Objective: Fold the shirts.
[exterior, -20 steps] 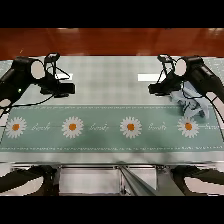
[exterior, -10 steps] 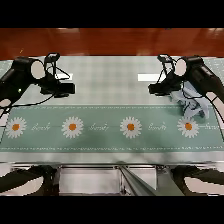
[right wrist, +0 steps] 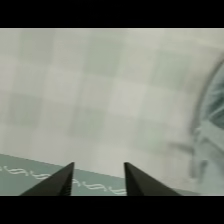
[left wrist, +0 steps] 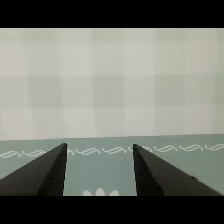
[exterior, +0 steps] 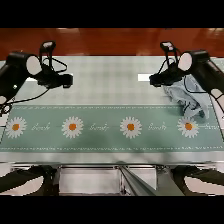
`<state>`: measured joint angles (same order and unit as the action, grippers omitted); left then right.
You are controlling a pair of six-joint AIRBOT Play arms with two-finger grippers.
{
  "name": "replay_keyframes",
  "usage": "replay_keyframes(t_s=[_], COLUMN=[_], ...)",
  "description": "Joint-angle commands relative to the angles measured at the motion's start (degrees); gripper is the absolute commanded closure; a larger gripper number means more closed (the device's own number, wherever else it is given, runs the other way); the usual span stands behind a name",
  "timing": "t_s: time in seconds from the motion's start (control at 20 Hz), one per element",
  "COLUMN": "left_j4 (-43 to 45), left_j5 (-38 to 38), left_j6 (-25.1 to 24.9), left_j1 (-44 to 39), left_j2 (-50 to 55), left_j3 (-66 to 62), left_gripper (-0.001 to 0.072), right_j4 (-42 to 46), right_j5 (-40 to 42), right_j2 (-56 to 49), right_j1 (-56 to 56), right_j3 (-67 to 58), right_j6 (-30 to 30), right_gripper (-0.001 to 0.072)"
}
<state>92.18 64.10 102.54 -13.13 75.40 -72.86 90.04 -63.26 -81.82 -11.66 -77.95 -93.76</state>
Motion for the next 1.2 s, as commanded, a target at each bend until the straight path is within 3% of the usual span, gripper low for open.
replay_keyframes(t_s=[0.0,0.15,0.35,0.55,0.85,0.9,0.95,1.0,1.05,1.15], left_j4=[4.87,1.57,-5.14,-7.19,-7.21,-7.19,-7.19,-7.08,-6.73,-5.62], left_j5=[6.78,5.68,-0.96,-6.58,-11.85,-13.55,-14.91,-16.00,-16.06,-13.60], left_j6=[-2.86,-3.30,-2.58,0.24,0.44,1.14,1.55,1.66,1.68,1.68], left_j1=[2.54,3.87,1.27,-0.52,-0.48,-0.48,-0.48,-0.37,0.39,4.55], left_j2=[-1.66,-9.60,-22.58,-26.49,-24.85,-24.70,-24.52,-24.48,-24.57,-25.27], left_j3=[-3.98,-0.92,14.47,26.47,27.63,27.63,27.63,27.58,27.30,25.27], left_gripper=[0.0200,0.0201,0.0201,0.0201,0.0201,0.0201,0.0201,0.0201,0.0201,0.0201], right_j4=[13.35,16.98,5.44,1.01,-3.39,-3.98,-4.68,-5.73,-6.97,-7.50], right_j5=[-5.31,-6.47,-0.15,5.51,9.27,9.14,8.76,8.31,7.17,3.48], right_j2=[4.70,11.65,13.53,4.46,-10.38,-12.00,-12.98,-13.11,-12.70,-10.38], right_j1=[3.08,11.52,24.68,27.98,27.91,27.93,27.93,27.91,27.91,27.91], right_j3=[-3.10,-0.37,11.39,12.33,8.15,8.09,7.96,7.78,6.78,2.27], right_j6=[-0.24,-0.04,3.54,5.55,5.49,5.46,5.51,6.34,8.02,10.71], right_gripper=[0.0294,0.0294,0.0294,0.0294,0.0296,0.0322,0.0429,0.0621,0.0682,0.0682])
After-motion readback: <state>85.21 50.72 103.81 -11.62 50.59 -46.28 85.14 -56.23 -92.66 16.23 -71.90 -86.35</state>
